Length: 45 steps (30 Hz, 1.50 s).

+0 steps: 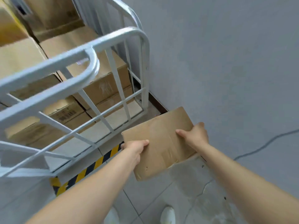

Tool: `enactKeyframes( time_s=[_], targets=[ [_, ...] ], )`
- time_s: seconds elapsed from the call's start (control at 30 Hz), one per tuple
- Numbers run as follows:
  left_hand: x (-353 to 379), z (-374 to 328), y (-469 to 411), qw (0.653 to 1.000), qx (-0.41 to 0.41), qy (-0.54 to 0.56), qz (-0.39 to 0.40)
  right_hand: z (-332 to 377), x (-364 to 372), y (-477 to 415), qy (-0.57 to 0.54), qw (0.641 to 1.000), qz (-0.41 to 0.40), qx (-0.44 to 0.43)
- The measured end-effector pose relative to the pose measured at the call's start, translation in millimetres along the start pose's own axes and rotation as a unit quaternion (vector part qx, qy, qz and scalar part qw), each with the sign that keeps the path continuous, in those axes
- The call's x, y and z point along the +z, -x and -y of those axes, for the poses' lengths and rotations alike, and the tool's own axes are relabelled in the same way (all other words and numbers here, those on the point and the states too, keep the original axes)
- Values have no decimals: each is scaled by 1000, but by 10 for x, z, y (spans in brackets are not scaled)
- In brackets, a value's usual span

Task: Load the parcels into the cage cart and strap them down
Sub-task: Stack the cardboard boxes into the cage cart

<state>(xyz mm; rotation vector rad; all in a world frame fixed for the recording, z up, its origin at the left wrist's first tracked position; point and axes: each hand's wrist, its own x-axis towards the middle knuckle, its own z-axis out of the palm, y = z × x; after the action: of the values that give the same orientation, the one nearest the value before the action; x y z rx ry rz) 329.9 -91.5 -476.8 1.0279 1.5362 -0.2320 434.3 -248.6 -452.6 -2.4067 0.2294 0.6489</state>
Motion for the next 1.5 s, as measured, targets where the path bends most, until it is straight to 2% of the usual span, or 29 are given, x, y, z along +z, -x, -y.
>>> enactKeyframes(
  time_s=[0.1,0.27,0.43,0.57,0.8,1.0,1.13,1.3,1.5],
  targets=[
    [-299,-258,792,999,24,-14,18,373,-558,535,-10,999,-23,-23],
    [-715,-656,1892,993,114,-1,29,979,-1386,1278,-18,994,-72,-85],
    [-1074,-1087,2574,980,195,23,37,1610,-2019,1872,-39,979,-119,-162],
    [-1489,-1438,2905,962,262,77,28,2152,-2214,2279,-62,961,-139,-230],
    [-2502,-1907,3019,931,340,131,-28,3021,-1892,2805,-87,939,-133,-305],
    [-3511,-2193,2901,916,360,172,-45,3690,-1275,3166,-96,922,-104,-360],
    [-4105,-2577,2402,904,373,187,-92,4110,-879,3314,-110,911,-72,-391],
    [-4499,-2672,2588,897,386,197,-83,4541,-584,3339,-105,904,-58,-411],
    [-4540,-3169,2105,901,374,200,-91,5044,-380,2960,-76,907,-44,-412]
  ],
)
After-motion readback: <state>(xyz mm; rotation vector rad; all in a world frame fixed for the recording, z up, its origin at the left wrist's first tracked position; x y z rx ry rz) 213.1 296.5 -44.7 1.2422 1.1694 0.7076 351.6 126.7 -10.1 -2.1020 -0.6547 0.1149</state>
